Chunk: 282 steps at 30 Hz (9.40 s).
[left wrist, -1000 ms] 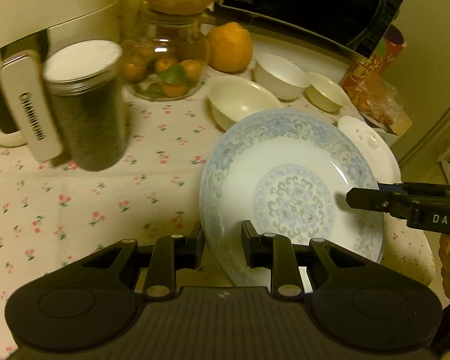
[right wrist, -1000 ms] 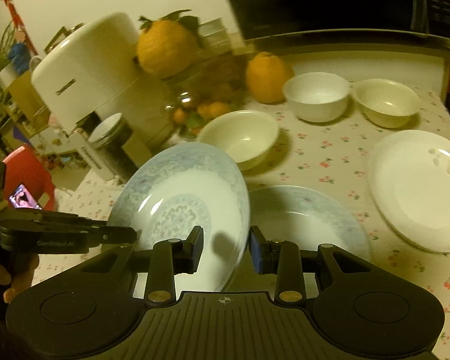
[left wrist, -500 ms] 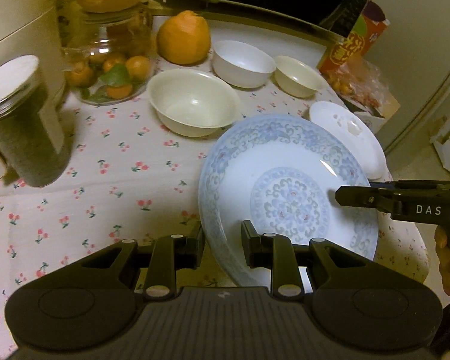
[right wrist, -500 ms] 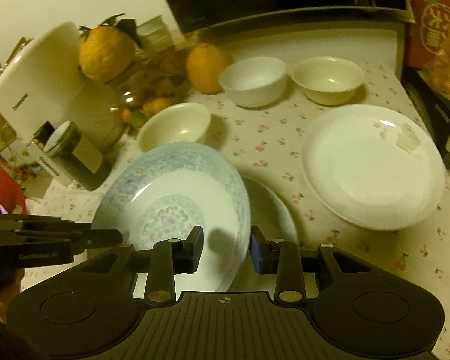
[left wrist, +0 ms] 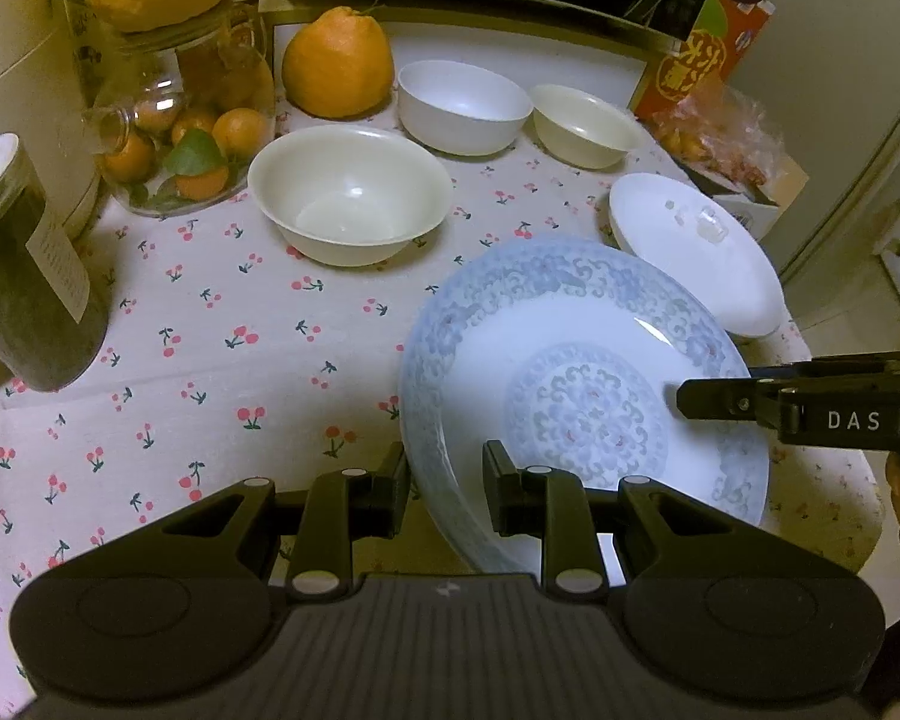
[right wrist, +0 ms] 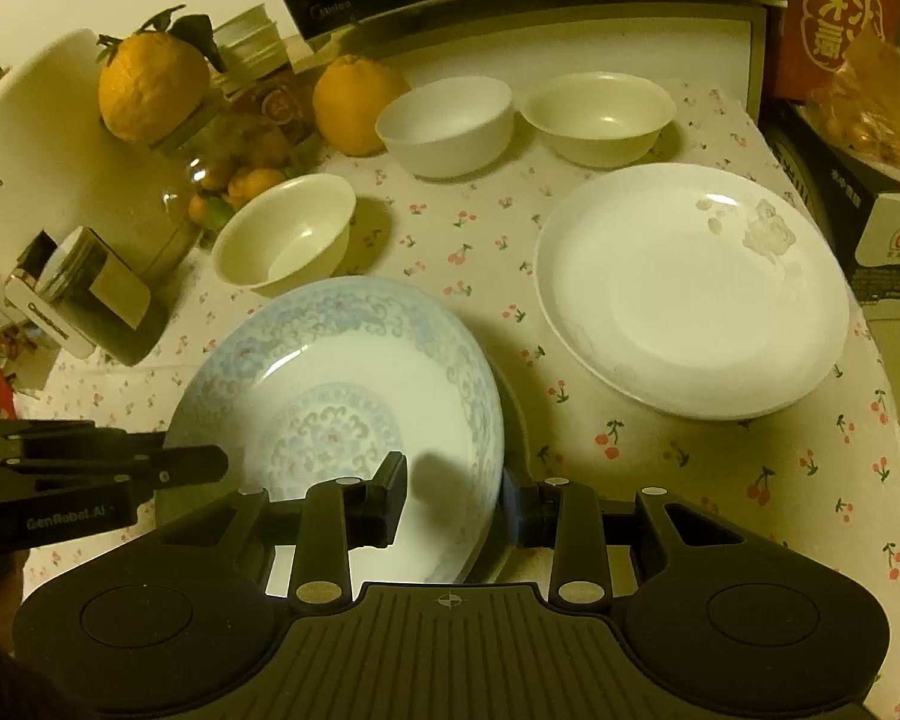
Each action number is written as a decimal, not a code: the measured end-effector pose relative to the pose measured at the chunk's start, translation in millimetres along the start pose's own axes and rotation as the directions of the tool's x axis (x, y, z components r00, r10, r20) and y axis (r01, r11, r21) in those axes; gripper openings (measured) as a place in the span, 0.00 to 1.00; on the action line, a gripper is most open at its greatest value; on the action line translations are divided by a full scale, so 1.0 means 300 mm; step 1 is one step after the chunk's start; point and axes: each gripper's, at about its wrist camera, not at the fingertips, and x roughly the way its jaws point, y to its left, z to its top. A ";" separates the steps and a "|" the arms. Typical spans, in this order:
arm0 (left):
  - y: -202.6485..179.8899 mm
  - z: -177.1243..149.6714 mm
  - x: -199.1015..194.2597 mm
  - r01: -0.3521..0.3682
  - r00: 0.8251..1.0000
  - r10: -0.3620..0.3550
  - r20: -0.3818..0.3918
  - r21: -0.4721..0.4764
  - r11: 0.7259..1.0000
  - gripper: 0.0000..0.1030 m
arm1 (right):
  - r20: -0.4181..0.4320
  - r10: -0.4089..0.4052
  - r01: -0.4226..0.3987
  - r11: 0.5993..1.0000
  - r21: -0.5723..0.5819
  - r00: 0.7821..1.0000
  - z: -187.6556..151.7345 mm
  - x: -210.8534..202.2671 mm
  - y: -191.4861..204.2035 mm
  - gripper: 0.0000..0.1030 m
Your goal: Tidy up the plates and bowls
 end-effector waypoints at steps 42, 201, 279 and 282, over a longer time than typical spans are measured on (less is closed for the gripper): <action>-0.067 -0.004 0.014 -0.065 0.998 0.063 0.025 0.071 0.995 0.67 | 0.013 -0.073 0.074 0.988 -0.134 0.997 -0.004 -0.015 0.060 0.71; -0.050 -0.100 -0.026 -0.058 0.989 0.074 0.132 -0.118 0.991 0.10 | 0.122 -0.012 0.001 0.996 0.090 0.992 -0.077 -0.071 -0.007 0.20; -0.037 0.177 -0.017 -0.121 0.968 0.159 0.192 -0.198 0.973 1.00 | 0.178 -0.067 0.043 0.990 0.135 0.982 0.271 -0.024 0.032 0.95; -0.031 0.232 0.000 -0.114 0.967 0.151 0.205 -0.182 0.977 1.00 | 0.168 -0.041 0.007 0.980 0.200 0.985 0.302 0.000 0.001 0.95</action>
